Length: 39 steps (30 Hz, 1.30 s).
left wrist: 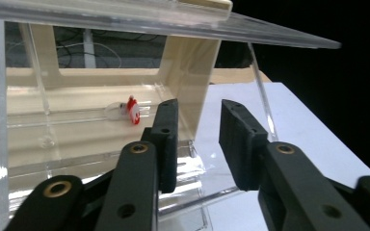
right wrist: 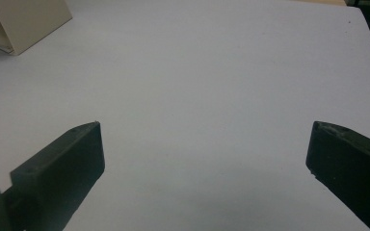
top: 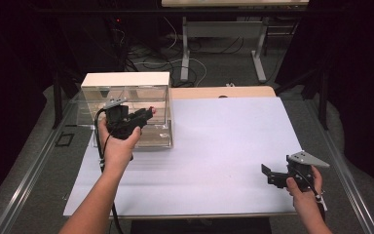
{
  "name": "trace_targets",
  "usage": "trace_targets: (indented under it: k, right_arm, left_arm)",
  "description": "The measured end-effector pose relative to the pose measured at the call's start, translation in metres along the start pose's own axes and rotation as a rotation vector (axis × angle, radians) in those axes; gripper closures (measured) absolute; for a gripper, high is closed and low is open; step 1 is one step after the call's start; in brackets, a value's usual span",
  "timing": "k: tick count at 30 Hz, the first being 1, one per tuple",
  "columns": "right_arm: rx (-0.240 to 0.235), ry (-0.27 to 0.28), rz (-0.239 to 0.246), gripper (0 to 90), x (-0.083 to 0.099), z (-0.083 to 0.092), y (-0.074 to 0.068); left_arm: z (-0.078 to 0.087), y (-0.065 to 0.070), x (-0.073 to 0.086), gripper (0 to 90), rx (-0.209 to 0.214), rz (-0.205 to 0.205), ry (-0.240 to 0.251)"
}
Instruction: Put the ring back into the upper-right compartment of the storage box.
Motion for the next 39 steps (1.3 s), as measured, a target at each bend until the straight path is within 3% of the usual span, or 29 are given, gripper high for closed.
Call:
trace_targets:
  k: [15,21,26,28,30,31,39]
  right_arm:
    - [-0.007,0.000,0.006,0.0,0.000,-0.001,0.000]
    - [-0.007,-0.001,0.005,0.0,0.000,-0.001,-0.001]
    - [-0.007,-0.002,-0.001,0.0,0.000,-0.001,-0.001]
    - [-0.006,-0.002,-0.002,0.0,0.000,-0.001,-0.001]
    - [-0.004,-0.037,0.000,0.0,0.000,0.001,-0.001]
    - [-0.007,-0.004,-0.003,0.0,0.000,-0.001,-0.001]
    - [-0.006,-0.005,-0.007,0.0,0.001,-0.001,-0.002]
  left_arm:
    - [0.018,0.017,0.009,51.8,0.023,-0.086,0.011]
    - [0.024,0.020,0.014,49.6,0.027,-0.114,0.005]
    - [0.030,0.018,0.021,45.1,0.011,-0.154,-0.002]
    - [0.033,0.016,0.024,43.5,0.007,-0.155,0.000]
    - [0.036,0.013,0.026,40.9,0.003,-0.161,0.004]
    - [0.037,0.012,0.027,39.5,0.000,-0.162,0.010]
    - [0.048,0.003,0.044,33.6,-0.014,-0.154,0.009]
Point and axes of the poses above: each handheld gripper's, and its own axes: z roughly backward along the jaws, x roughly out of its underside, y roughly to its right, the point moved 1 cm from there along -z, roughly forward along the jaws, and after that the axes turned 14 degrees about -y, right-handed, at the moved point
